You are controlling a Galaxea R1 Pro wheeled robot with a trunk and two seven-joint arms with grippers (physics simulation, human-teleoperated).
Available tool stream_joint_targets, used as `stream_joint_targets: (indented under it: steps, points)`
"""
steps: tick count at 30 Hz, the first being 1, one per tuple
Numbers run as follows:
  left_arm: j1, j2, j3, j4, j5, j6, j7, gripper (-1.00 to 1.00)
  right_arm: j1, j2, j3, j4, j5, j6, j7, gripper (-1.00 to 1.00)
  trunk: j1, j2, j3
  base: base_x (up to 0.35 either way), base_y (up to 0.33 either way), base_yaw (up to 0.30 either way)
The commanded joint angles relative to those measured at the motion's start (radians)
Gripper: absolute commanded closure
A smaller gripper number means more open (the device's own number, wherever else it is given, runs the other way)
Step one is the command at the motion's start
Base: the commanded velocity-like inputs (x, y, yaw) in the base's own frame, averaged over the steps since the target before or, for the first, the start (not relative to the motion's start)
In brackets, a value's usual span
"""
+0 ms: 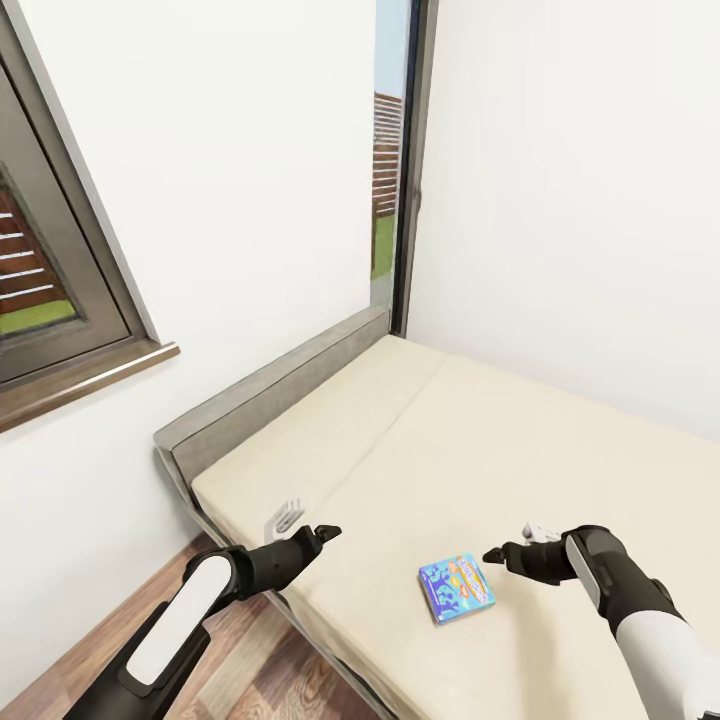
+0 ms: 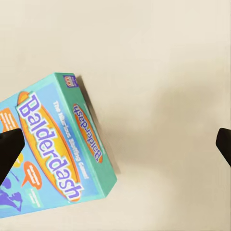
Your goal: Put all the toys in the child's room - the three board games (two on the bed and one on the table), the two jigsaw puzzles on the table, and the tennis ball on the table - inside the toy box on the table in the child's room.
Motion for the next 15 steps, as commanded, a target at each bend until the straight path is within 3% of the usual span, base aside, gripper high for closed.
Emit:
stream_joint_targets:
  steps: [1,6,15]
  points:
    - [-0.001,0.001,-0.001,-0.001,0.011,-0.002,0.01,-1.0,0.0,0.001,-0.003,0.0,0.001,0.005,0.005,-1.0,0.0,0.0,-0.001,0.0,0.0,0.0]
    - [-0.001,0.001,-0.001,-0.001,0.011,-0.002,0.01,-1.0,0.001,0.002,-0.004,0.001,0.002,0.003,0.008,-1.0,0.0,0.0,-0.001,0.0,0.0,0.0]
    - [-0.001,0.0,-0.001,0.0,0.01,-0.002,0.011,-1.0,0.002,0.002,-0.004,0.002,0.003,0.002,0.01,-1.0,0.034,-0.063,-0.029,0.0,0.0,0.0]
